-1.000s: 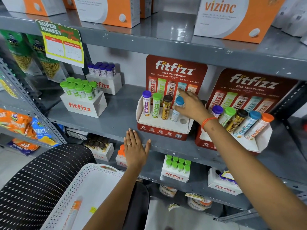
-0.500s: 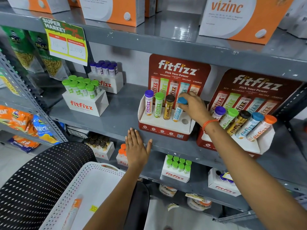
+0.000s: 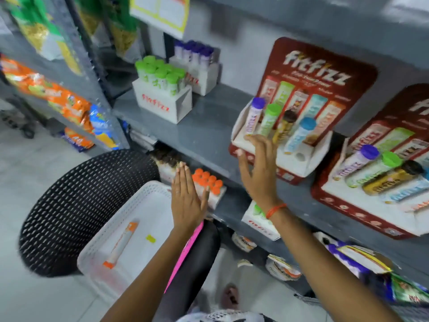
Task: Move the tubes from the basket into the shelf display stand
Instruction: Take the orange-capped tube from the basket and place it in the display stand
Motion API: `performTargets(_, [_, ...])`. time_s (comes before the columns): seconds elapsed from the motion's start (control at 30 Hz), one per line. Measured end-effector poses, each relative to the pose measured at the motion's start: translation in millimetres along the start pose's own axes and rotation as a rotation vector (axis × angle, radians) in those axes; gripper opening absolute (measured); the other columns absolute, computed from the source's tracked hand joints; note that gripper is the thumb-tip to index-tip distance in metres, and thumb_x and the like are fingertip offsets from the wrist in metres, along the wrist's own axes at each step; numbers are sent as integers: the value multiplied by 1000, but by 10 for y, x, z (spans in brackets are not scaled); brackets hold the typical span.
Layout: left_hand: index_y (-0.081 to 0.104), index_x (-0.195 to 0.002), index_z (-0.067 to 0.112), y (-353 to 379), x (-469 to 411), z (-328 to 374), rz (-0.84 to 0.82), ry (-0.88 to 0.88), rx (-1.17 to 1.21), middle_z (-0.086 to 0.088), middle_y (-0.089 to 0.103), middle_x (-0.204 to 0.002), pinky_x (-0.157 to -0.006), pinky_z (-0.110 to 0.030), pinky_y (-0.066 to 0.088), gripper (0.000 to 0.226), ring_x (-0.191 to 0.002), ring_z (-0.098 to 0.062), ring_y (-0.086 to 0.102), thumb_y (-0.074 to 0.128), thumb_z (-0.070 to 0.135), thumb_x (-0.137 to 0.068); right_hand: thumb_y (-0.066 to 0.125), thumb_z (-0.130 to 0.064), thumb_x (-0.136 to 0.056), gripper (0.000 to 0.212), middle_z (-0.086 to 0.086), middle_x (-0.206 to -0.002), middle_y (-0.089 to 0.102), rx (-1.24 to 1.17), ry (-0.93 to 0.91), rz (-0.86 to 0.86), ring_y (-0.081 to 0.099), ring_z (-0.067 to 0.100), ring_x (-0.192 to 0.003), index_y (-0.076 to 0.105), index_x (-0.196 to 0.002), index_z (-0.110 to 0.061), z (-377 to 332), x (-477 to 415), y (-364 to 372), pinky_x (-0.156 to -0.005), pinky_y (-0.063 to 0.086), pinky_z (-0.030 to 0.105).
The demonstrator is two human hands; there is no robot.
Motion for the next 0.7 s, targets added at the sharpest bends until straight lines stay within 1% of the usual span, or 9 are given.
performTargets(0.1, [19,-145,-4,-164,501,-725,-13,-227,-100,-20,23,-154,-118,-43,16,72,-144,-29,17,29,47,-95,49,-22,-91,26,15,-111,57,-101,-15,-245,48,23,-108,57,-111,-8,-257,543,827,-99,35,27])
performTargets(0.23, [18,-145,-5,-367,1329,-1635,-46,-527,-199,-22,24,-154,-118,-43,15,73,-144,-32,18,25,48,-95,59,-9,-84,23,18,-108,60,-148,-48,-634,53,34,-106,60,-106,-5,-565,1359,1826,-97,43,42])
performTargets(0.3, [20,-143,-7,-459,1667,-1966,-57,-642,-232,-25,27,-151,-117,-44,16,73,-142,-35,22,21,48,-96,60,-8,-83,24,19,-109,60,-141,-104,-836,54,39,-105,60,-107,-4,-716,1723,2244,-94,46,46])
performTargets(0.33, [20,-143,-7,-494,1812,-2100,-67,-707,-236,-25,27,-151,-117,-45,17,73,-142,-36,22,19,47,-95,60,-8,-83,28,21,-113,59,-126,-137,-938,52,40,-107,59,-111,-4,-794,1883,2436,-95,46,46])
performTargets(0.4, [18,-144,-5,-526,2032,-2288,-82,-809,-220,-23,24,-153,-117,-46,18,72,-143,-35,21,18,46,-93,55,-10,-87,38,20,-130,53,-59,-243,-1143,44,40,-121,52,-124,-5,-939,2184,2789,-102,41,45])
performTargets(0.47, [13,-146,-2,-498,2161,-2407,-145,-825,-223,-21,17,-155,-118,-46,17,70,-144,-34,17,17,44,-93,47,-10,-90,42,16,-140,45,40,-385,-1334,33,34,-133,43,-132,-6,-1084,2456,3098,-107,35,44])
performTargets(0.53, [5,-147,3,-438,2230,-2474,-225,-810,-220,-20,6,-157,-119,-46,14,65,-146,-31,11,28,36,-96,40,-7,-91,40,14,-136,48,127,-592,-1438,37,32,-129,44,-131,-8,-1251,2672,3306,-103,36,45])
performTargets(0.6, [4,-147,1,-420,2298,-2570,-241,-821,-217,-20,3,-157,-118,-44,12,68,-146,-31,9,40,24,-94,37,-6,-93,33,12,-129,53,183,-768,-1472,41,32,-123,50,-123,-10,-1446,2873,3476,-95,42,46])
performTargets(0.7, [2,-146,0,-372,2253,-2507,-275,-809,-243,-20,0,-158,-119,-40,9,68,-146,-30,6,38,23,-94,35,-11,-96,30,11,-127,53,303,-871,-1465,40,33,-123,50,-122,-11,-1438,2969,3513,-94,40,47])
Point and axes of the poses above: each hand's wrist, its own x-axis away from the middle knuckle, its own y-axis out of the palm, z = x × y, the point moved 4 cm from there along -x, towards the middle knuckle
